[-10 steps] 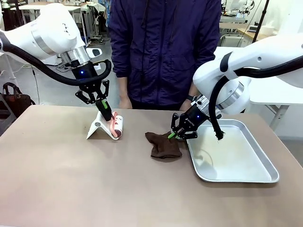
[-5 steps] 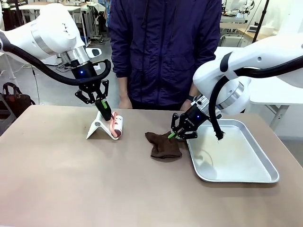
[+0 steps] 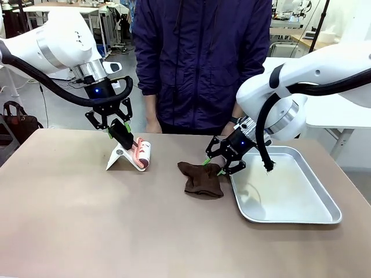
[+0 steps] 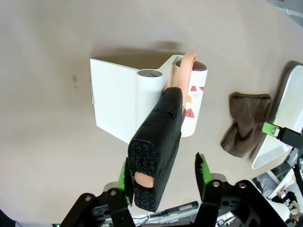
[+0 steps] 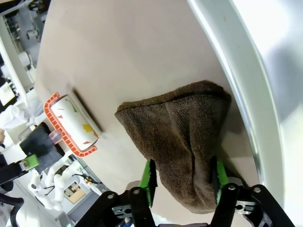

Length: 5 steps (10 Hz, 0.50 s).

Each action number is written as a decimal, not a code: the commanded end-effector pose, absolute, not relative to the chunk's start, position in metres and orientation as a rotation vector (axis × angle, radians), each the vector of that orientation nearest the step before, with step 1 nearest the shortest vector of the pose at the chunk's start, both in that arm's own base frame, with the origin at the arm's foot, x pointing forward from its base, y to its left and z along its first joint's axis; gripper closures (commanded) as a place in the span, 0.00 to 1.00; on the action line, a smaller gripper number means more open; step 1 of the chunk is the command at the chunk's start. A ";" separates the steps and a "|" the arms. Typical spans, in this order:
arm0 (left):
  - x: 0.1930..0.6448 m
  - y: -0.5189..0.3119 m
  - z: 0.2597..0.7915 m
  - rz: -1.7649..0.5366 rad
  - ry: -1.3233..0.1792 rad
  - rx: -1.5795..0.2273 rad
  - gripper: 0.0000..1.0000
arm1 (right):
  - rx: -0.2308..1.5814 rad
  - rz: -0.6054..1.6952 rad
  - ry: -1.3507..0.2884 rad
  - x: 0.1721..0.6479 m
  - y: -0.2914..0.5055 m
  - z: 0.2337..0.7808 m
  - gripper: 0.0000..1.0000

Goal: Clean the surface of the table.
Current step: Return the Lint Roller and towel to their original positions.

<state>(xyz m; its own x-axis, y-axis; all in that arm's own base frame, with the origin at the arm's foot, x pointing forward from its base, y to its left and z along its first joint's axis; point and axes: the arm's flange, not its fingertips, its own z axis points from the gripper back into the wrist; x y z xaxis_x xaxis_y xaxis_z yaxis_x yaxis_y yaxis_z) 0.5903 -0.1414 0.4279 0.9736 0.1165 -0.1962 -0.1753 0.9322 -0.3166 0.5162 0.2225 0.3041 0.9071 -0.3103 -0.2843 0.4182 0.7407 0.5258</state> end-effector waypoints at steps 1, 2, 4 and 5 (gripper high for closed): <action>0.591 -0.140 0.434 0.162 0.173 -0.325 0.00 | 0.623 -0.392 0.182 0.517 0.220 0.304 0.02; 0.590 -0.139 0.436 0.161 0.167 -0.328 0.00 | 0.633 -0.393 0.184 0.517 0.218 0.304 0.00; 0.588 -0.137 0.439 0.161 0.159 -0.335 0.00 | 0.659 -0.392 0.180 0.516 0.212 0.306 0.00; 0.582 -0.134 0.443 0.155 0.153 -0.346 0.00 | 0.687 -0.380 0.175 0.514 0.207 0.311 0.00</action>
